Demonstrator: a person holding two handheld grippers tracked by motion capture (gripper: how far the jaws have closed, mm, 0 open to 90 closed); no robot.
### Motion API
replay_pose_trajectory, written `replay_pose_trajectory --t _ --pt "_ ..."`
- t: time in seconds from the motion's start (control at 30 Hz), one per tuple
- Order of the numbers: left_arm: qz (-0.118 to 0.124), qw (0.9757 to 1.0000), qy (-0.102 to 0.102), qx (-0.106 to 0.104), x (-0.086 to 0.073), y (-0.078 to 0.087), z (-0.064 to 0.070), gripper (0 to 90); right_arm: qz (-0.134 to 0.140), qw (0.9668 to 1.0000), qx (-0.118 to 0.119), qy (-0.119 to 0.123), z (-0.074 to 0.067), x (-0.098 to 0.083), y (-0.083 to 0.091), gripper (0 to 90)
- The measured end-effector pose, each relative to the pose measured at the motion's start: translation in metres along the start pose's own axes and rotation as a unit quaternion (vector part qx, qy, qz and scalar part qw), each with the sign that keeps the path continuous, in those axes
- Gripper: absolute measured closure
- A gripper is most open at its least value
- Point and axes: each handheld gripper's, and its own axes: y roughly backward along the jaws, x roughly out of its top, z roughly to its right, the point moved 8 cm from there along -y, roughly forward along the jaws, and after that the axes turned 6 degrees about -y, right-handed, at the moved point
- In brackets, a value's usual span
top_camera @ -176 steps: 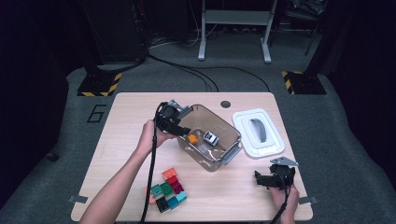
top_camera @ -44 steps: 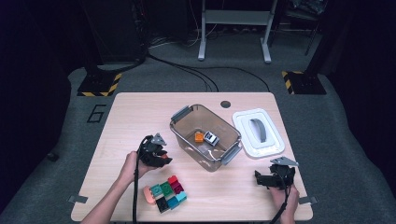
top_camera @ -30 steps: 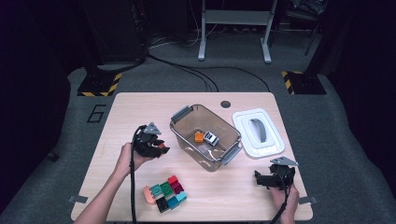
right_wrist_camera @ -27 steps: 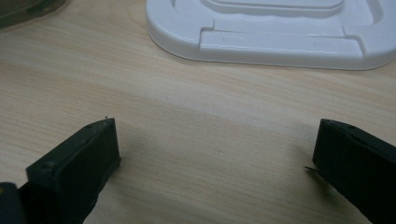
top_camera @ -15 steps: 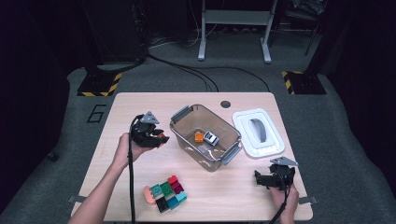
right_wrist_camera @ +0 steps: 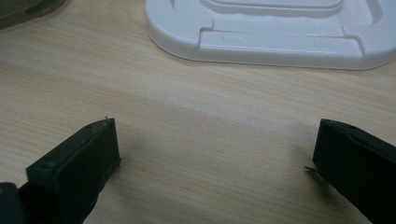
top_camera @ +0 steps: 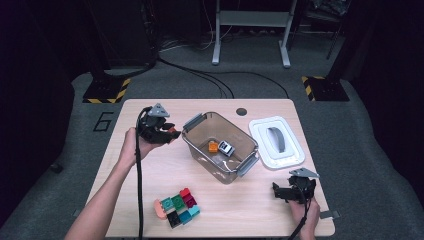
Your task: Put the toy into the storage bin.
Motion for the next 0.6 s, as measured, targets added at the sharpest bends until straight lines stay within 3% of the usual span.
replay_pose_trajectory --t 0.4,0.6 --pt "0.006 0.9998 -0.020 0.000 0.038 -0.014 0.002 59.0 0.000 1.0000 0.002 0.001 0.000 0.000 0.000 0.0" --pt "0.007 0.9997 -0.023 -0.001 0.048 -0.022 0.004 59.0 -0.001 1.0000 0.001 0.000 0.000 0.000 -0.001 0.0"
